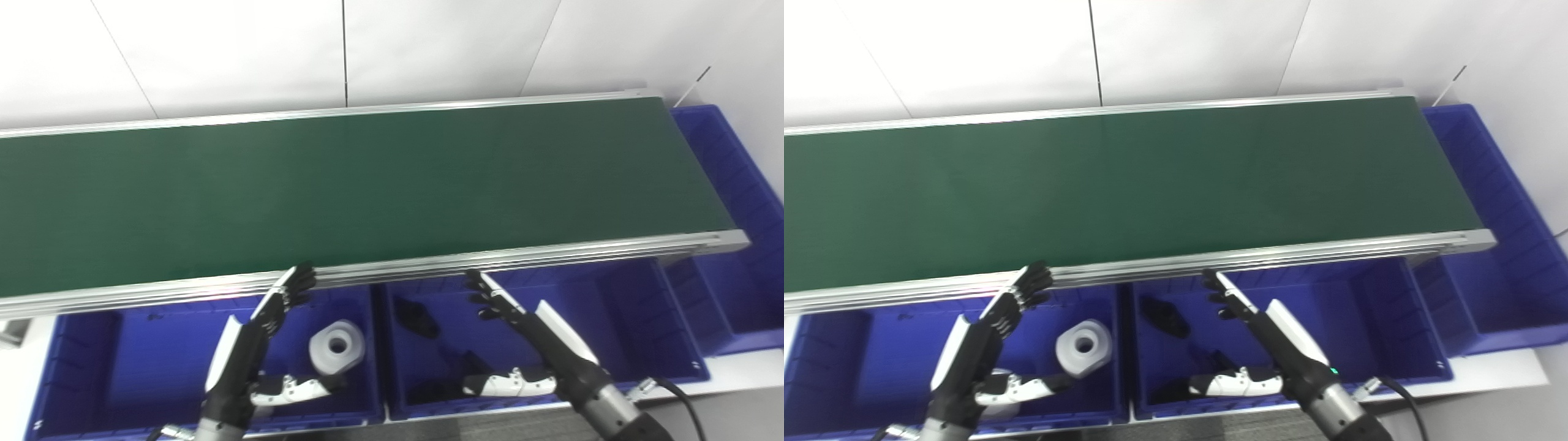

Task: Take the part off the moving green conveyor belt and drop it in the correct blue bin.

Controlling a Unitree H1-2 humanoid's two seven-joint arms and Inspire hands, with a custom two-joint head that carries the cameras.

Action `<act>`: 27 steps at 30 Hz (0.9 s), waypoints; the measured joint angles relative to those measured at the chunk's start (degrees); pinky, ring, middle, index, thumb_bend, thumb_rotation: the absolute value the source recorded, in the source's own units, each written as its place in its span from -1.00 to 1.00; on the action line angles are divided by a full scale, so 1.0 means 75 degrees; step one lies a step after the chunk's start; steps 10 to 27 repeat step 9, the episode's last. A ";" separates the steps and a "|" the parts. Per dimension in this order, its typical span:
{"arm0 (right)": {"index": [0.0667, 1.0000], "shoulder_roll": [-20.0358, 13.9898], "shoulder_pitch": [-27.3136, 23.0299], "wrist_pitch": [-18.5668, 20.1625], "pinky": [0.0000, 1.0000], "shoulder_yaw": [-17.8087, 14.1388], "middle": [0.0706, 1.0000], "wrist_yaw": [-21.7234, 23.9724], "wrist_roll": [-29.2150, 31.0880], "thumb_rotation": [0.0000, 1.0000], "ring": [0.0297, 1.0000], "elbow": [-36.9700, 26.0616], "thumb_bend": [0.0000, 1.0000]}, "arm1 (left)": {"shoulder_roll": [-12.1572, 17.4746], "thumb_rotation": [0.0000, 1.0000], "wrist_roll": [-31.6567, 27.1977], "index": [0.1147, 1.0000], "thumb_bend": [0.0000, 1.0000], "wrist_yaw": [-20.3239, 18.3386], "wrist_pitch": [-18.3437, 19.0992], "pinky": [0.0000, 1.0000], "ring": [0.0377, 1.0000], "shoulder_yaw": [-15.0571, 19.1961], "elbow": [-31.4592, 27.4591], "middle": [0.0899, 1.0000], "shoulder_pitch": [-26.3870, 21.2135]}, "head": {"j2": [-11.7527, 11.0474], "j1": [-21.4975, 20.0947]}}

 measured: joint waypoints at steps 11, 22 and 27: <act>1.00 0.0136 0.0085 -0.0735 0.69 0.0099 0.99 -0.0369 -0.0218 -0.05 0.88 0.0587 0.72 | 0.0028 -0.34 0.0208 0.79 0.56 0.0143 0.0000 0.68 0.78 -0.0108 -0.0024 0.81 0.0004 | -0.0516 0.0095; 1.00 0.0136 0.0085 -0.0735 0.69 0.0099 0.99 -0.0369 -0.0218 -0.05 0.88 0.0587 0.72 | 0.0028 -0.34 0.0208 0.79 0.56 0.0143 0.0000 0.68 0.78 -0.0108 -0.0024 0.81 0.0004 | -0.0516 0.0095; 1.00 0.0136 0.0085 -0.0735 0.69 0.0099 0.99 -0.0369 -0.0218 -0.05 0.88 0.0587 0.72 | 0.0028 -0.34 0.0208 0.79 0.56 0.0143 0.0000 0.68 0.78 -0.0108 -0.0024 0.81 0.0004 | -0.0516 0.0095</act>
